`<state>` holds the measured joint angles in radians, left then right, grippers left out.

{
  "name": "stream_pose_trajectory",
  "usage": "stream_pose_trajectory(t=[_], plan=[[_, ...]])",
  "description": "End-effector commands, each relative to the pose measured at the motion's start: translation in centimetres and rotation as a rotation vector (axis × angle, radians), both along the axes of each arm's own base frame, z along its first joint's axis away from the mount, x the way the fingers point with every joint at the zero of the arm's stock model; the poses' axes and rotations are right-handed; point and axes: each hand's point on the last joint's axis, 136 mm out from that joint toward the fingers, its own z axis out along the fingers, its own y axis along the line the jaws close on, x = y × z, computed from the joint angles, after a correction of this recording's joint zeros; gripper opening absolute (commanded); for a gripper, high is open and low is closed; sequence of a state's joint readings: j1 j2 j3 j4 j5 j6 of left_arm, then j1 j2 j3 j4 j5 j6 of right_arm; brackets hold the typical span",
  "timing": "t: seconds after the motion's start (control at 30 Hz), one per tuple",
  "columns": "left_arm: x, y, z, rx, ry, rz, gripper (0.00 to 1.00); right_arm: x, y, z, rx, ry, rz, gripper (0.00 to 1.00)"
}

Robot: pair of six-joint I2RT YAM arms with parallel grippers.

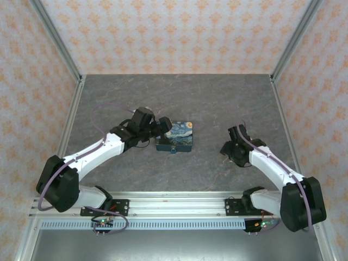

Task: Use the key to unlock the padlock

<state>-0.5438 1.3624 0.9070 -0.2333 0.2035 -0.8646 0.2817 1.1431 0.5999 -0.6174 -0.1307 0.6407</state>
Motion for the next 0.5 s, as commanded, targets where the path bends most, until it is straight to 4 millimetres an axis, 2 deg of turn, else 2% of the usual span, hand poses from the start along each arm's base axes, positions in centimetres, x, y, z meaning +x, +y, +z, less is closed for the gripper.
stream_pose_trajectory(t=[0.0, 0.23, 0.43, 0.47], plan=[[0.1, -0.6, -0.2, -0.016, -0.002, -0.001, 1.0, -1.1, -0.5, -1.5, -0.017, 0.064, -0.001, 0.63], [0.0, -0.4, -0.9, -0.006, 0.009, 0.002, 1.0, -1.5, 0.2, -3.4, 0.022, 0.098, -0.007, 0.52], [0.1, -0.5, -1.1, -0.009, 0.015, 0.003, 1.0, -1.3, 0.3, -3.5, 0.021, 0.099, 0.004, 0.48], [0.1, -0.5, -1.1, -0.007, 0.017, 0.002, 1.0, -1.2, 0.3, -3.5, 0.018, 0.1, 0.01, 0.45]])
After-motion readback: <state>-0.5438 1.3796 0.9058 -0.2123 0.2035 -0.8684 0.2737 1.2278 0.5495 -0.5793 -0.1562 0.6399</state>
